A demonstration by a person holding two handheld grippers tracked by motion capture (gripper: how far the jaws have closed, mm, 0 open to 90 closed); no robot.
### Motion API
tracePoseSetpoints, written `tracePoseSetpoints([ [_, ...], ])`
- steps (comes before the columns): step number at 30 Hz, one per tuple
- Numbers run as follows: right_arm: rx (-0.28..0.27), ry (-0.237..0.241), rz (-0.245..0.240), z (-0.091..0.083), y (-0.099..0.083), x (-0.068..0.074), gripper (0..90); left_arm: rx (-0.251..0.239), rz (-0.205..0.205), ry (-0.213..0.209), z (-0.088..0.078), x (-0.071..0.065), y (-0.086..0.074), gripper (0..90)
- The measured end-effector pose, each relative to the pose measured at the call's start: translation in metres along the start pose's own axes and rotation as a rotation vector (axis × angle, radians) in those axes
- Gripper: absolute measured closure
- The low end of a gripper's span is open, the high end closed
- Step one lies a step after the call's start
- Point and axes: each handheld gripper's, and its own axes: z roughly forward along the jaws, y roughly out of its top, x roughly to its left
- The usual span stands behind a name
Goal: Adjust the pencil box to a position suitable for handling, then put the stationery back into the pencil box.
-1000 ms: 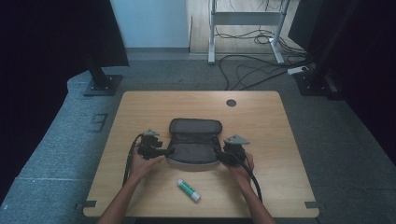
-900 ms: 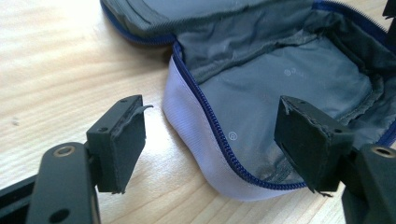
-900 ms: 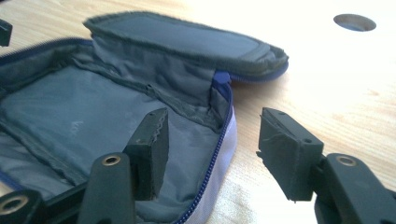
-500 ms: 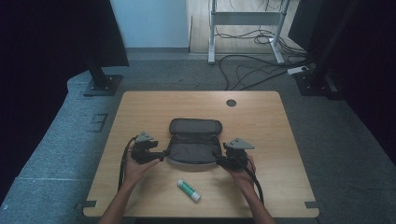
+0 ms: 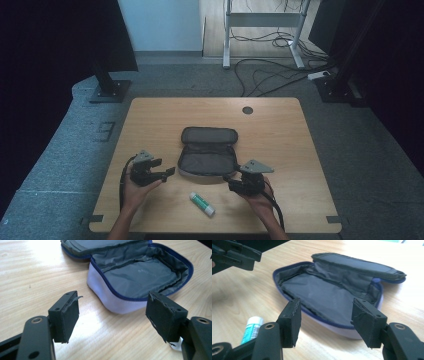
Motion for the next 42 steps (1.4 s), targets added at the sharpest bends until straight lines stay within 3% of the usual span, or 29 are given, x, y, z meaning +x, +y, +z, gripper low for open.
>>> tracePoseSetpoints([
  [5,0.020,0.026,-0.023,-0.002,-0.006,0.008,40.6,0.014,-0.002,0.035,-0.004,0.002,-0.013,27.3],
  [16,0.073,0.056,-0.042,-0.003,-0.024,0.016,40.7,0.062,-0.034,0.055,0.001,0.012,-0.031,27.9],
  [20,0.063,0.069,-0.045,-0.004,-0.023,0.020,41.0,0.069,-0.038,0.062,0.002,0.013,-0.033,28.0],
  [27,0.073,0.116,-0.087,-0.003,-0.021,0.039,40.7,0.065,-0.043,0.074,0.004,0.014,-0.035,28.0],
  [36,0.092,0.150,-0.087,0.005,-0.022,0.054,41.4,0.081,-0.040,0.074,0.007,0.015,-0.038,27.9],
  [42,0.103,0.166,-0.094,0.010,-0.022,0.065,42.1,0.063,-0.049,0.079,0.005,0.014,-0.039,28.4],
])
